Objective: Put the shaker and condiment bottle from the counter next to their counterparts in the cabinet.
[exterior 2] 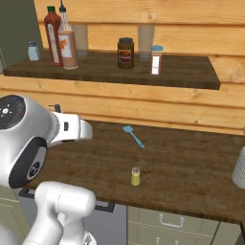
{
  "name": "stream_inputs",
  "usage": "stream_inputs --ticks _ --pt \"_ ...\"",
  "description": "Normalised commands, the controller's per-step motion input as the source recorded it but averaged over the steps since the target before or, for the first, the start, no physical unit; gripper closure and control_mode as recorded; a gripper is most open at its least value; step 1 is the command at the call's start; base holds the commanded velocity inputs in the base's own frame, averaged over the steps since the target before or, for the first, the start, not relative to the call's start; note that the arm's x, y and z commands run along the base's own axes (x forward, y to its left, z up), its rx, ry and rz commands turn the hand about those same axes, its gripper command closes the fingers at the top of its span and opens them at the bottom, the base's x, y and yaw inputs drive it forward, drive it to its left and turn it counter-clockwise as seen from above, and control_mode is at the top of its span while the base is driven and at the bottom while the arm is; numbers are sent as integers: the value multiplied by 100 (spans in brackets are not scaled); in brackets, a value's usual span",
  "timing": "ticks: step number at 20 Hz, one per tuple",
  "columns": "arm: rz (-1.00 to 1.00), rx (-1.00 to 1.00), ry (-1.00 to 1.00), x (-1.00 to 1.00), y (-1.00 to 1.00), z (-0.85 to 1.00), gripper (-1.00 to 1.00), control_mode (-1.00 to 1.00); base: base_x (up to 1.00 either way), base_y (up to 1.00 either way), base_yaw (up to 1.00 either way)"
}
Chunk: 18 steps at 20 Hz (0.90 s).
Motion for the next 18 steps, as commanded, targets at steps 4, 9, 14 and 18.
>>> stream_inputs --ticks 4,9,14,18 --pt "-28 0 15 0 -52 -8 -100 -100 0 0 0" --pt "-18 0 1 0 -44 -17 -100 -100 0 0 0" --pt "-9 6 0 0 -20 -30 -100 -100 0 0 0" --pt "-5 4 0 0 -7 -47 -100 -100 0 0 0"
